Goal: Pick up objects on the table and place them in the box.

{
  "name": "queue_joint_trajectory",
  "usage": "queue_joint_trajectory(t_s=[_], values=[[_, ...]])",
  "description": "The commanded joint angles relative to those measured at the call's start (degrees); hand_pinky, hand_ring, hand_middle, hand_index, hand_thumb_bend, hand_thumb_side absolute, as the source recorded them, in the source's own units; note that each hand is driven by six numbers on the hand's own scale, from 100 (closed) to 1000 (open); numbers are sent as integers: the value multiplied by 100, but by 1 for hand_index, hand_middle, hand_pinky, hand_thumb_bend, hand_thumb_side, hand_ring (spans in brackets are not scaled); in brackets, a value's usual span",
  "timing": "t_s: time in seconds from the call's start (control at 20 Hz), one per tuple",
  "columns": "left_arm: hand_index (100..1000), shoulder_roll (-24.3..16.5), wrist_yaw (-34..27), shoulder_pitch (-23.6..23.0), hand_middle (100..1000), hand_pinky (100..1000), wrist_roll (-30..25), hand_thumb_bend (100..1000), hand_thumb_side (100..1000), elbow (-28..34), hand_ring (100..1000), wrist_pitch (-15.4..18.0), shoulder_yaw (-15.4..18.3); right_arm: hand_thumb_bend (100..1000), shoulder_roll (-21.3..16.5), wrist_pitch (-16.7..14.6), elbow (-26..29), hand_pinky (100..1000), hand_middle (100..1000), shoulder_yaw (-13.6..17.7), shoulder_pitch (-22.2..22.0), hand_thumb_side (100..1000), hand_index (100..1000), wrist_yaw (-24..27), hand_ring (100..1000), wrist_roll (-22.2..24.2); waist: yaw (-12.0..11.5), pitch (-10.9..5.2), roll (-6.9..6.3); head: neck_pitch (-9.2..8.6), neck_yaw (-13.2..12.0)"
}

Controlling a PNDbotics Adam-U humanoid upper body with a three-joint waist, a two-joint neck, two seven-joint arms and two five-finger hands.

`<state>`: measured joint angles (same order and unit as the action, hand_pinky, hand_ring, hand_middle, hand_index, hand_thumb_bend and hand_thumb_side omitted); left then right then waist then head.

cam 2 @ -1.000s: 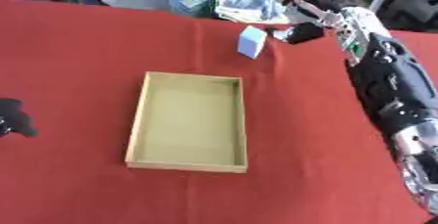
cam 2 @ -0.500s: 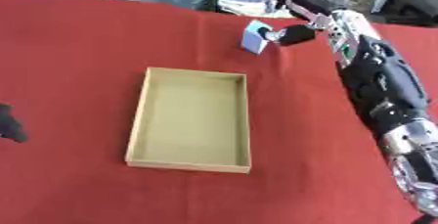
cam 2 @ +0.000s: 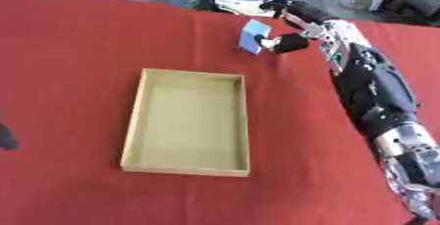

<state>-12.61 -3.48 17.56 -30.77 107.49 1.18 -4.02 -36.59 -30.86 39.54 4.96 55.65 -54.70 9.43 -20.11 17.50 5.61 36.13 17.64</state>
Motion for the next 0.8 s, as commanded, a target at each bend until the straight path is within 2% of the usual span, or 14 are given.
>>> queue_joint_trajectory(t_s=[0.05,0.8], values=[[810,-24,30,60,601,703,-16,100,843,130,598,17,30,269,-121,28,-39,790,924,52,82,677,1000,-92,816,-54,-8,-90,-33,-93,34],[810,-15,35,84,601,706,-35,100,844,124,598,30,24,223,-98,203,-203,775,898,55,-1,697,1000,-207,802,-292,-64,-61,-40,-161,131]])
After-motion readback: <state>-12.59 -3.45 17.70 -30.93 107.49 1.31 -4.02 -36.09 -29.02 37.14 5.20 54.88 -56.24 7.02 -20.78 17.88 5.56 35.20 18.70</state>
